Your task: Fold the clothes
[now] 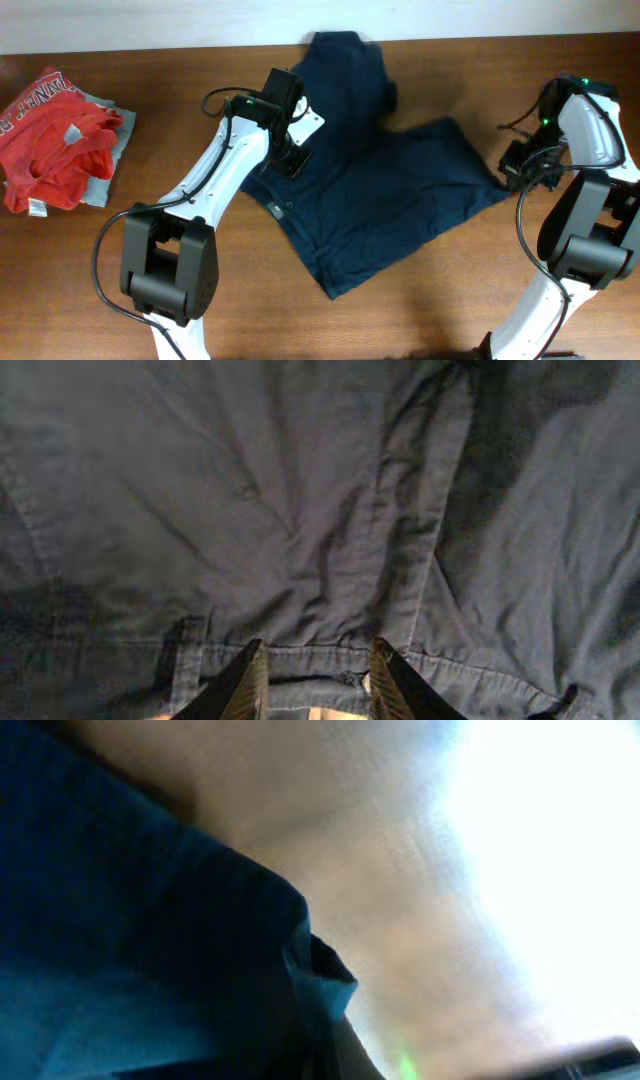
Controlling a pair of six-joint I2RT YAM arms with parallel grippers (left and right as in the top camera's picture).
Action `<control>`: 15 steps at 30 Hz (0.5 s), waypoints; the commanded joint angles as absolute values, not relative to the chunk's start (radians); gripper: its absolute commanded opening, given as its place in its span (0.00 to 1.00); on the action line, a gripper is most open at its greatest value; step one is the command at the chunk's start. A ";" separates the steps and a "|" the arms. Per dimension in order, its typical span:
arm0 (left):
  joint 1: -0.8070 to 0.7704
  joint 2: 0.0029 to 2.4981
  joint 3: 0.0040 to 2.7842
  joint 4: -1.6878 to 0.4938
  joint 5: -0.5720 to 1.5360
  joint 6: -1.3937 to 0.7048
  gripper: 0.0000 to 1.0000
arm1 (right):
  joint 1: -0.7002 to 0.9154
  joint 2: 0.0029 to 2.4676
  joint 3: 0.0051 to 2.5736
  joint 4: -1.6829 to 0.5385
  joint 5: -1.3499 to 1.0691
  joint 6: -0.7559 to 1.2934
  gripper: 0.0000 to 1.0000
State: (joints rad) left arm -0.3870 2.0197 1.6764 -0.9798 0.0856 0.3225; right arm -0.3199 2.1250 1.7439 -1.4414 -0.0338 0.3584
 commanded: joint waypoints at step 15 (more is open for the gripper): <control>-0.354 2.011 1.677 -0.999 0.060 0.331 0.33 | -0.105 2.046 1.750 -1.544 0.062 0.408 0.04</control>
State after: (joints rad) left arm -0.3717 2.0197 1.6764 -0.9890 0.0711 0.3225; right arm -0.1165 2.0911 1.7439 -1.5436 0.0227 0.3695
